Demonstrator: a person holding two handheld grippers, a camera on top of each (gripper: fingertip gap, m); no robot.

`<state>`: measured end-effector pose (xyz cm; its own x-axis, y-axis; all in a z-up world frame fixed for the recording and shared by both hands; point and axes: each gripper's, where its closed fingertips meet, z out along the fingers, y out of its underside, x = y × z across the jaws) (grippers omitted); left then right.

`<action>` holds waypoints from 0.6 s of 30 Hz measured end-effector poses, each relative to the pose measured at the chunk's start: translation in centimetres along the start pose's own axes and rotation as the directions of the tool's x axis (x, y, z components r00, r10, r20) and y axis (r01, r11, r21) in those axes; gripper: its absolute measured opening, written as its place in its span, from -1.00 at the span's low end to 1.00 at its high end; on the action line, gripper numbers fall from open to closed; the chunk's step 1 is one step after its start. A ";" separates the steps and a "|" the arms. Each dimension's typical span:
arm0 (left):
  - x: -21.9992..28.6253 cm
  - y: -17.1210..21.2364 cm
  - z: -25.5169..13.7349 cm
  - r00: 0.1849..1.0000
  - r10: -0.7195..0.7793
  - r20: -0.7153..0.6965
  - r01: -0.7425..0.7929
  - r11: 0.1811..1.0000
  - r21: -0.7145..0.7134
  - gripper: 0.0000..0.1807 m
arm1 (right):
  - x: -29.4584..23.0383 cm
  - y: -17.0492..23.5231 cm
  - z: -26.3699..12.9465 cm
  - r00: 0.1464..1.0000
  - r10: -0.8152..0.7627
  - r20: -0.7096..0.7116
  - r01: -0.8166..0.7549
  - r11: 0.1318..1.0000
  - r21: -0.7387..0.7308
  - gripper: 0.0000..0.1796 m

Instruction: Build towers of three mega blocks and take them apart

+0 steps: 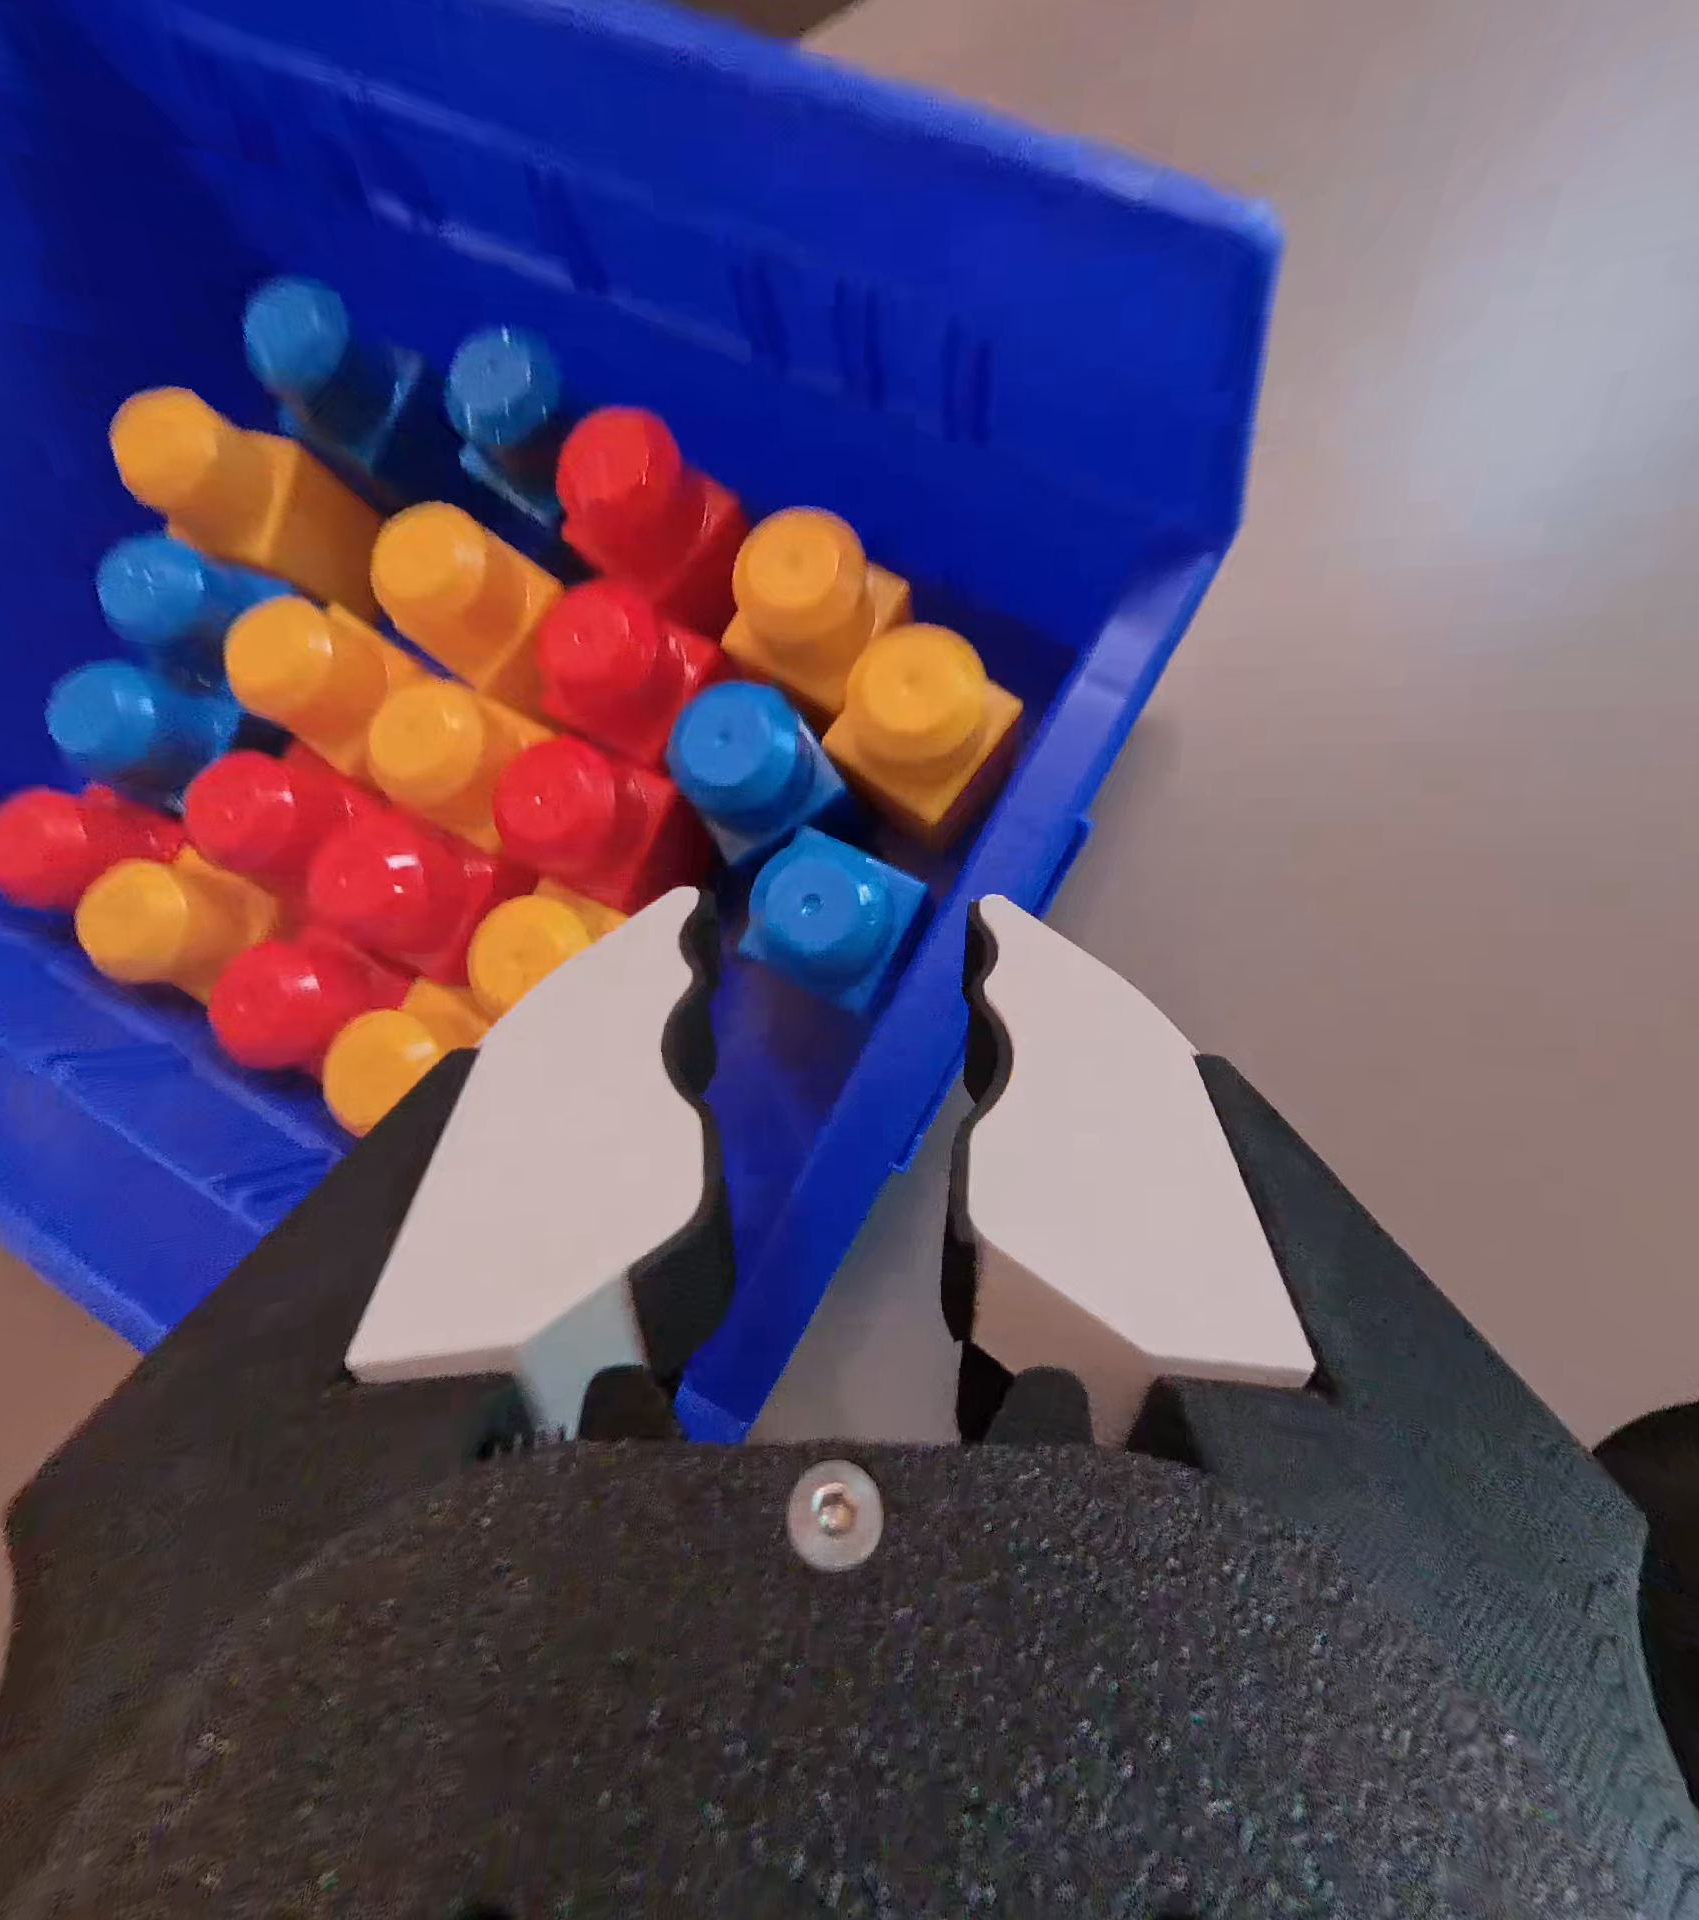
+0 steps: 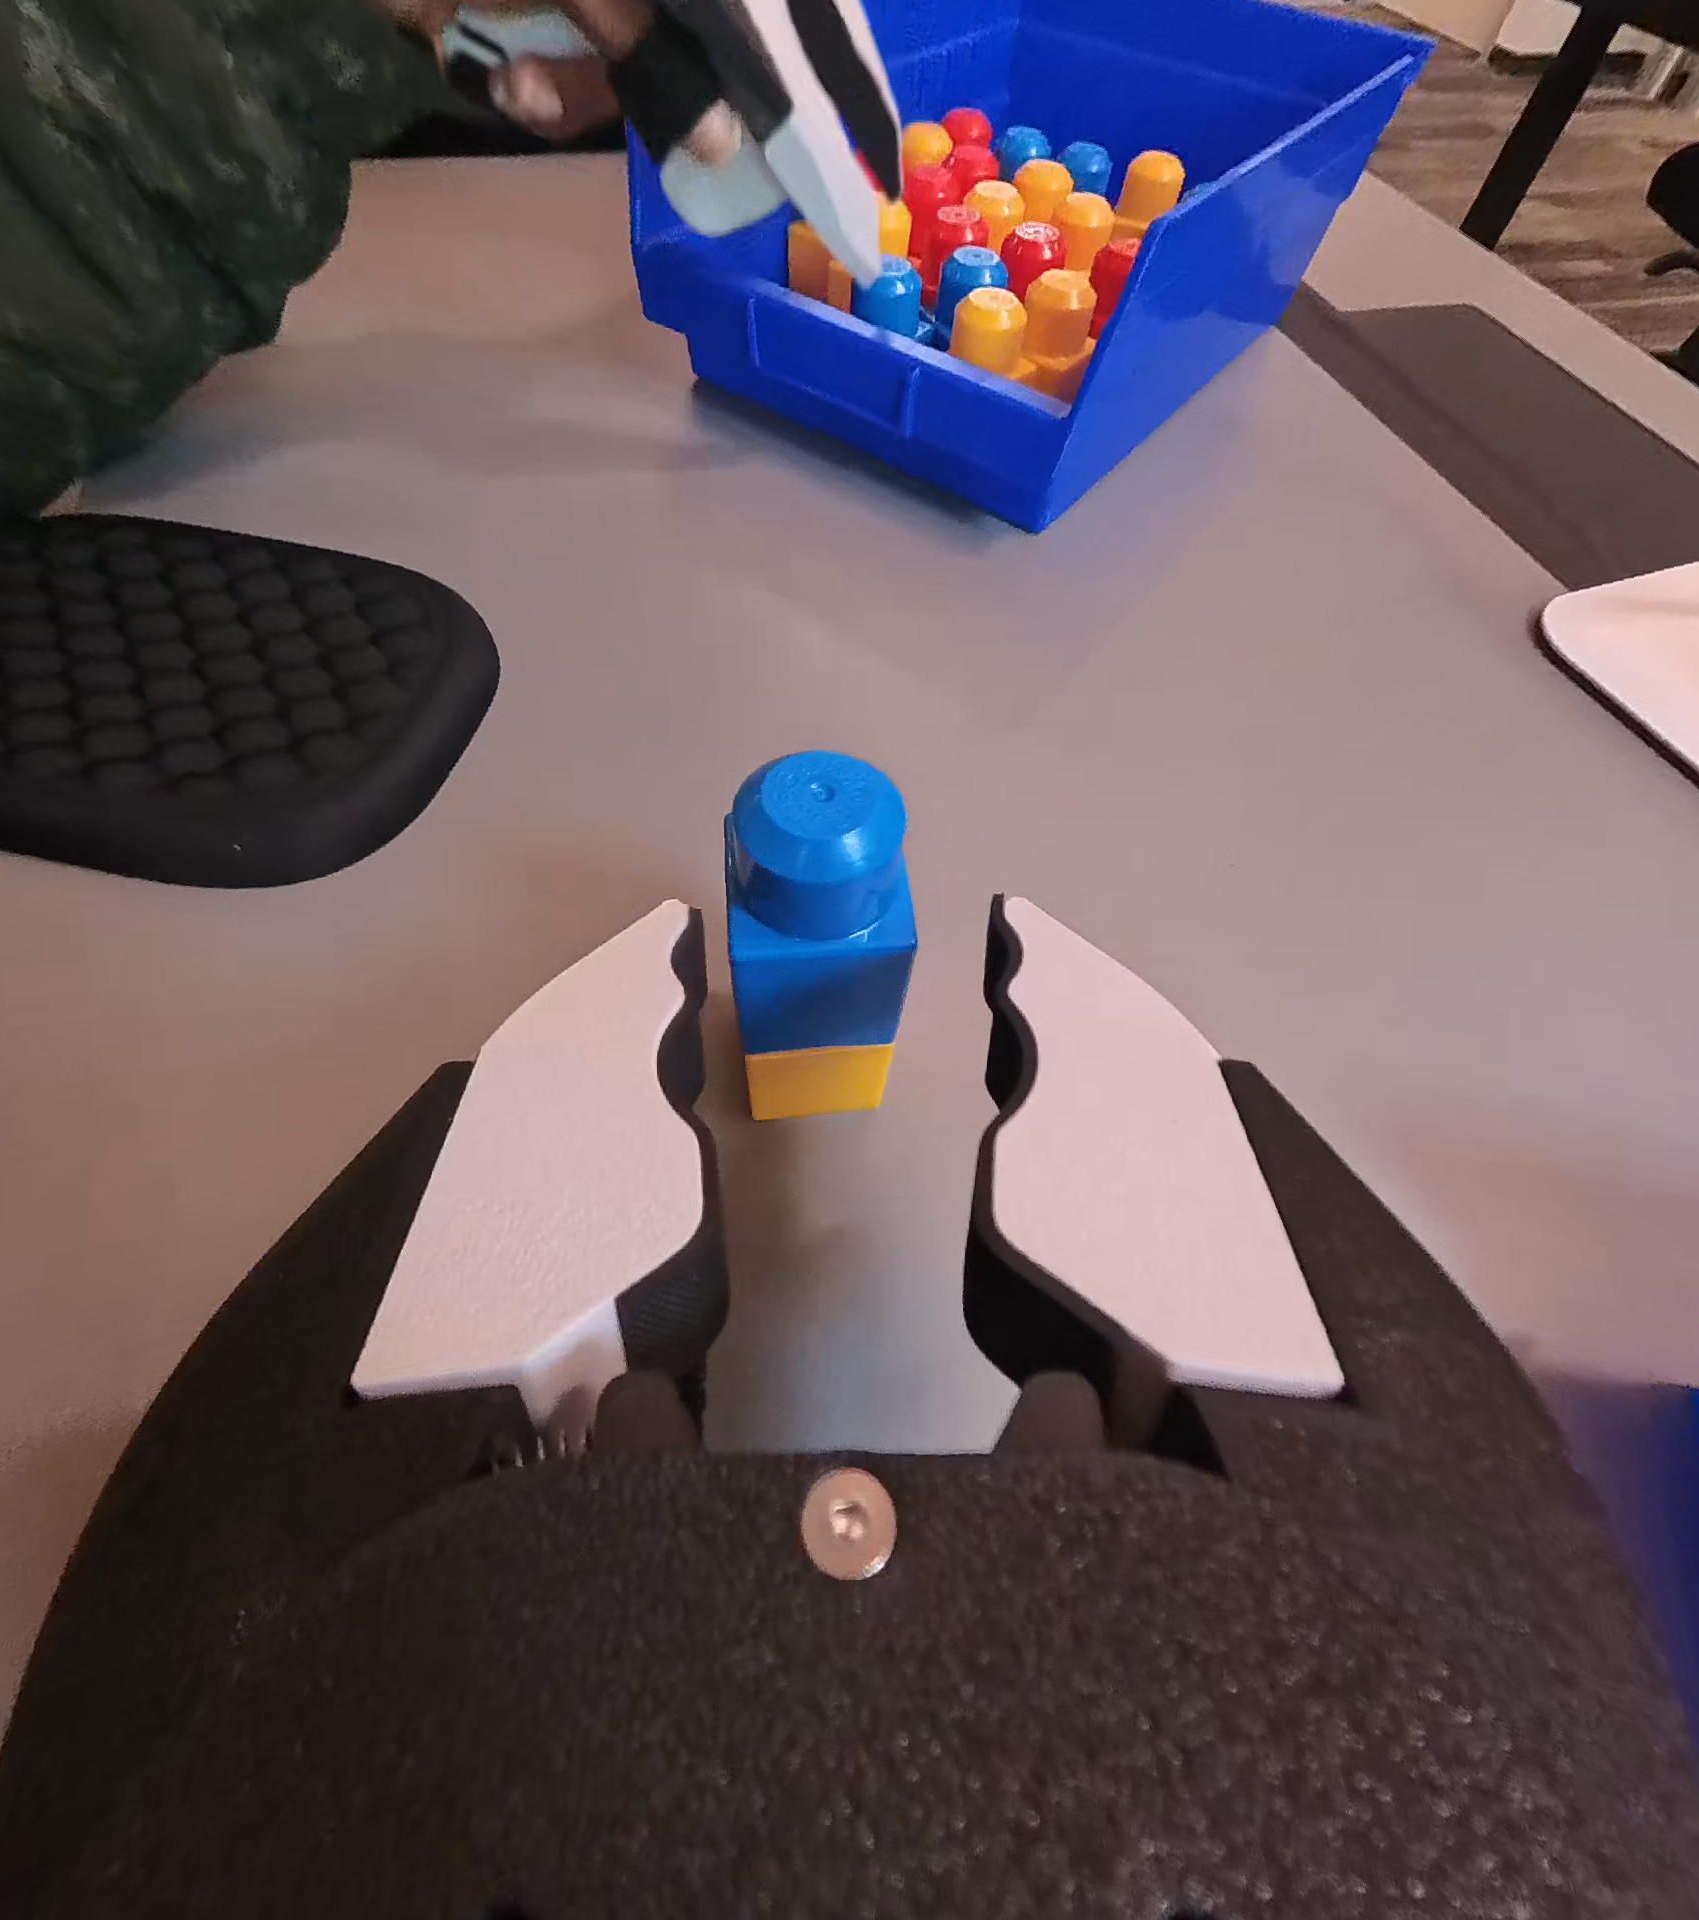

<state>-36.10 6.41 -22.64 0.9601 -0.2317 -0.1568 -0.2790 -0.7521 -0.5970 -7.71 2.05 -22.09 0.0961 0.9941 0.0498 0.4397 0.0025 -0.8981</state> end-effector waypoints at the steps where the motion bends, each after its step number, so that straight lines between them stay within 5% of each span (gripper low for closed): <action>1: 0.0 0.4 0.6 1.000 -0.018 0.003 0.018 1.000 -0.017 -0.50 | 0.0 0.0 0.0 1.000 0.003 0.002 -0.003 1.000 0.002 -0.42; 4: -0.5 0.6 1.6 0.997 -0.076 0.020 0.077 0.997 -0.022 -0.68 | -0.1 0.1 0.0 1.000 -0.003 0.004 0.003 1.000 0.001 -0.42; 8: -1.1 0.6 1.4 0.996 -0.061 0.061 0.061 0.998 -0.001 -0.68 | 0.0 -0.1 -0.3 1.000 -0.006 -0.004 0.006 1.000 0.010 -0.43; 12: 0.5 -2.5 -3.7 0.993 0.030 0.111 -0.049 0.984 0.171 -0.68 | 0.8 -1.2 -1.1 0.999 -0.015 -0.052 0.019 0.997 0.073 -0.43; 18: 13.5 -8.4 -11.0 0.913 0.314 -0.260 -0.161 0.865 0.476 -0.69 | -0.2 -4.6 -2.8 0.996 -0.055 -0.066 0.066 0.980 0.189 -0.44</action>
<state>-21.00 2.82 -11.11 0.7838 -0.6081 -0.1259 -0.3866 -0.3192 -0.8653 -7.19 1.54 -16.76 0.1310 0.9831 0.1275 0.2688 0.0886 -0.9591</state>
